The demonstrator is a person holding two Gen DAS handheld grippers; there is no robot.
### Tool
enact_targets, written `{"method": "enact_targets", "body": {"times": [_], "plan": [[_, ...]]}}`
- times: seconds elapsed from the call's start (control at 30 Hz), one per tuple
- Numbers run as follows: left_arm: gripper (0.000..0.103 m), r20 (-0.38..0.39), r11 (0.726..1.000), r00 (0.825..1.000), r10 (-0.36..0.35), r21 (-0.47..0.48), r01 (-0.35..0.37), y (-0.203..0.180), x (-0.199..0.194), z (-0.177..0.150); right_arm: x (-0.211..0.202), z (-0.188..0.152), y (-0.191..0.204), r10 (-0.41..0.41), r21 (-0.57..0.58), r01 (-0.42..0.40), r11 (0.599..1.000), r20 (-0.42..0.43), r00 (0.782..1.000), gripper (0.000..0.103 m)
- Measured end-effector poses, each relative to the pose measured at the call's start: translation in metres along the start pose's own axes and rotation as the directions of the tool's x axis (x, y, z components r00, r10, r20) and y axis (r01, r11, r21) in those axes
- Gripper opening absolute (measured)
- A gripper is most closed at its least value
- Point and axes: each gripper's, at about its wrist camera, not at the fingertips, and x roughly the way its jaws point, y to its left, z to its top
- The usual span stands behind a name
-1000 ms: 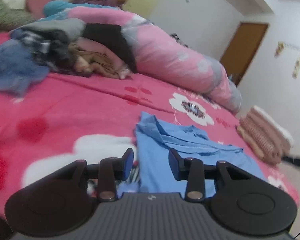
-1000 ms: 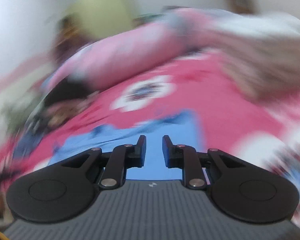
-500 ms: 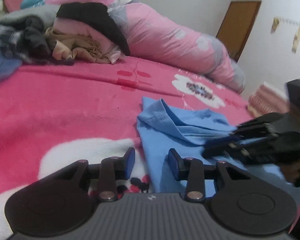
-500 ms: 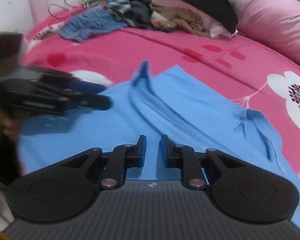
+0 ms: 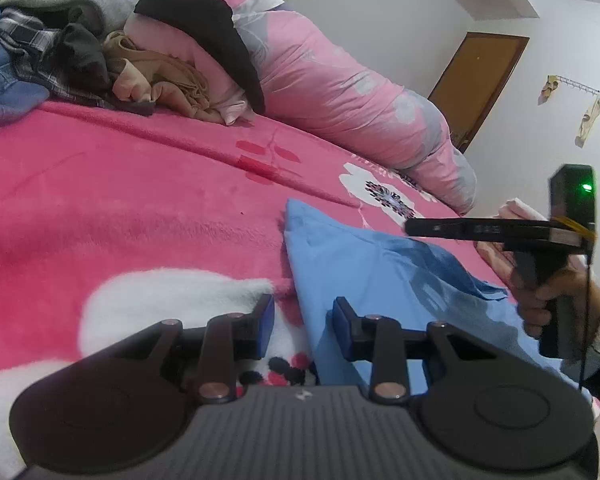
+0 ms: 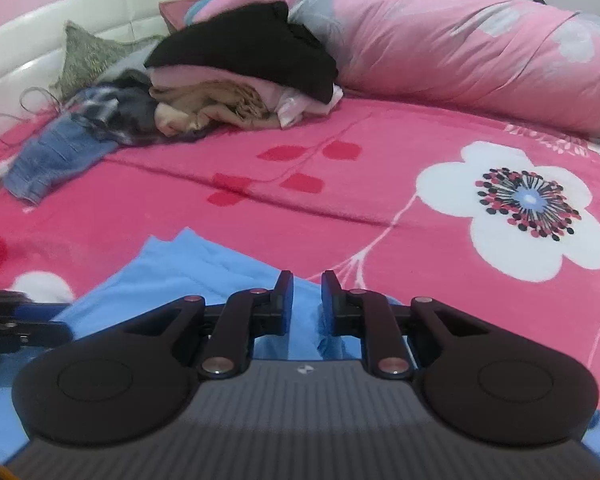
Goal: Fold clothes
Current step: 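Open both grippers and release the folded T-shirt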
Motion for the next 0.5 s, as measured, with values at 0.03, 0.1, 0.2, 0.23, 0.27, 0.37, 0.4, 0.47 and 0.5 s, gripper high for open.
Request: {"method": "enact_targets", "body": {"times": [0.03,0.1,0.2,0.23,0.27,0.37,0.4,0.47,0.5], "plan": [[0.034,0.0,1.0,1.0,0.0,0.0,0.0,0.0,0.0,0.0,-0.007,0.0,-0.002,-0.016,0.007,0.016,1.0,0.012,1.0,0.015],[0.034,0.0,1.0,1.0,0.001,0.0,-0.001,0.0,0.0,0.001,-0.023,-0.002,-0.009,-0.053,0.027,0.052,0.998,0.033,0.998,0.015],[0.034,0.0,1.0,1.0,0.002,-0.003,-0.002,0.0,0.001,0.001,-0.06,-0.015,-0.034,-0.141,0.093,0.135,0.986,0.056,0.988,0.018],[0.034,-0.001,1.0,1.0,0.004,-0.003,-0.004,-0.001,0.001,0.001,-0.075,-0.021,-0.045,-0.178,0.117,0.171,0.978,0.06,0.982,0.019],[0.034,-0.002,1.0,1.0,0.007,-0.002,-0.007,-0.001,0.001,0.001,-0.091,-0.03,-0.057,-0.221,0.142,0.211,0.967,0.063,0.973,0.02],[0.034,-0.004,1.0,1.0,0.015,0.002,-0.015,-0.003,0.002,0.001,-0.138,-0.062,-0.089,-0.335,0.209,0.319,0.924,0.045,0.941,0.021],[0.034,-0.005,1.0,1.0,0.018,0.002,-0.018,-0.003,0.002,0.001,-0.151,-0.074,-0.098,-0.345,0.231,0.329,0.916,0.034,0.938,0.021],[0.034,-0.004,1.0,1.0,0.021,-0.001,-0.021,-0.004,0.002,0.001,-0.17,-0.093,-0.109,-0.323,0.262,0.307,0.915,0.021,0.946,0.021],[0.034,-0.004,1.0,1.0,0.024,-0.002,-0.024,-0.004,0.002,0.001,-0.173,-0.1,-0.112,-0.296,0.261,0.282,0.923,0.016,0.955,0.021]]}}
